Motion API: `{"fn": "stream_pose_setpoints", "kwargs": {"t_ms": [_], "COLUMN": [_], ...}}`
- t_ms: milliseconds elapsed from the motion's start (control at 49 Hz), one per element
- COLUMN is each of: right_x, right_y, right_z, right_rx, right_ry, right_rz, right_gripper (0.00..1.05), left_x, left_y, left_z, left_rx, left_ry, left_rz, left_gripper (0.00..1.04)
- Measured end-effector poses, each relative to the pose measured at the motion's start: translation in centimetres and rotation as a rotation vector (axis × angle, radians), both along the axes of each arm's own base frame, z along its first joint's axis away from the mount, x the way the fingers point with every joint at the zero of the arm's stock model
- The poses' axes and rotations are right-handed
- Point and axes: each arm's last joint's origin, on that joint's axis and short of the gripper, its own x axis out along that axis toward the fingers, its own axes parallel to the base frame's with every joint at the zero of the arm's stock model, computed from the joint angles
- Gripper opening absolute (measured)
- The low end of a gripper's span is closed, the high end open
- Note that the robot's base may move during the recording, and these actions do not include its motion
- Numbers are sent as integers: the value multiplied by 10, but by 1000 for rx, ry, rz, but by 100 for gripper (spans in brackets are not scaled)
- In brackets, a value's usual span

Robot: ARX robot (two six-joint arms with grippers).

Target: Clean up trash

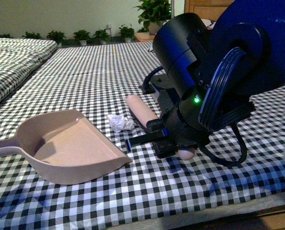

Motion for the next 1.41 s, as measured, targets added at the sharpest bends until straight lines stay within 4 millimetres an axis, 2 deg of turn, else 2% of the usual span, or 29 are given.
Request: {"fn": "stream_pose_setpoints", "kwargs": {"t_ms": [224,551,918,1041,1122,1408], "right_x": [-15,-25,-17,-6,0,4], "right_y": [12,7,0,-2,0,6], "right_z": [15,28,37,40,36,0], "right_rx": [67,104,60,2,-44,-155], "right_ry": [5,-2,-109,-191,-219,-152], "right_rz": [63,72,44,21,19,38], "right_gripper": [20,20,20,20,20,20], "left_x": [0,0,0,0,0,0], "left_y": [0,0,0,0,0,0], "left_z": [0,0,0,0,0,0], "left_rx": [0,0,0,0,0,0], "left_ry": [0,0,0,0,0,0], "left_rz": [0,0,0,0,0,0], "left_gripper": [28,28,28,28,28,28]}}
